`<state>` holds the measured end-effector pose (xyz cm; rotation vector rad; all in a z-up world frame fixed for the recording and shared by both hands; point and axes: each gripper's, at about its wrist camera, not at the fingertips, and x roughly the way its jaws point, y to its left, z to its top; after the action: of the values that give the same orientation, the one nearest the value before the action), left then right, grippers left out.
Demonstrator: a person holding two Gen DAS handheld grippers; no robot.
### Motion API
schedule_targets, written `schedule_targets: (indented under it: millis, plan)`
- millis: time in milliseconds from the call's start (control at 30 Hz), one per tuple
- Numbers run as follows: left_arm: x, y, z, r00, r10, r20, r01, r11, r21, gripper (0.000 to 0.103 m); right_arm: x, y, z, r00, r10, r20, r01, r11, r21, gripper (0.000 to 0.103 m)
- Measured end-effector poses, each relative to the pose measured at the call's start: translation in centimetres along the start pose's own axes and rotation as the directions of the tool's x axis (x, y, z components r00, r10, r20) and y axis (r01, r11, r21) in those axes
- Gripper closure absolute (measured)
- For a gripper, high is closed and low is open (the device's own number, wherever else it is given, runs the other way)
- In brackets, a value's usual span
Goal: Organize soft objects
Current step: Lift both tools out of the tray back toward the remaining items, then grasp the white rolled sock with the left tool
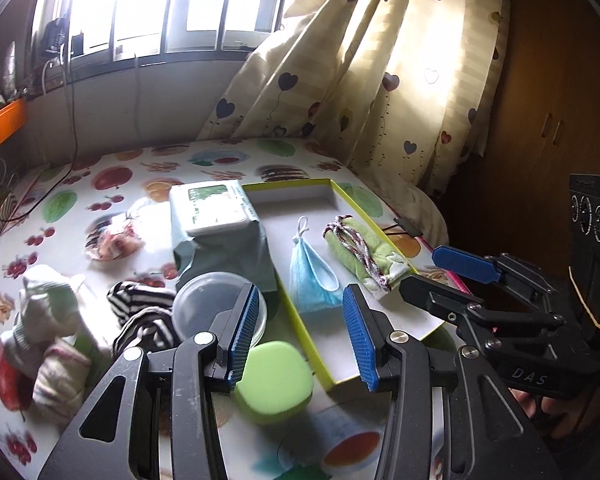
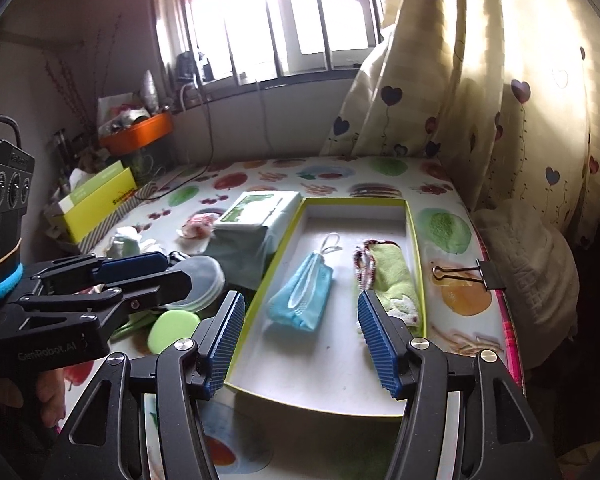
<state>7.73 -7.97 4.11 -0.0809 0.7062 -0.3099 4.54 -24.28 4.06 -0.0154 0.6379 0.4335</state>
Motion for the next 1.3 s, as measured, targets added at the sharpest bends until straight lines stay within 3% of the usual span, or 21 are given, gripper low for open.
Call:
schedule_targets:
  millis: [500,1300]
  plan:
    - [-3.2,2.4,-2.1,0.999,0.032,0.033,-0.030,0.998,-0.056,0.058,-0.6,4.1,-0.3,0.998,0.058,-0.009,-0.058,0.996,-0.065,0.044]
    - [-4.3,7.8,-5.8,0.995,0.096,-0.012,-0.096,0.985,-0.146,0.058,1.3,7.6,-1.1,0.989,0.130,-0.075,-0.138,0.983,-0.118,0.044]
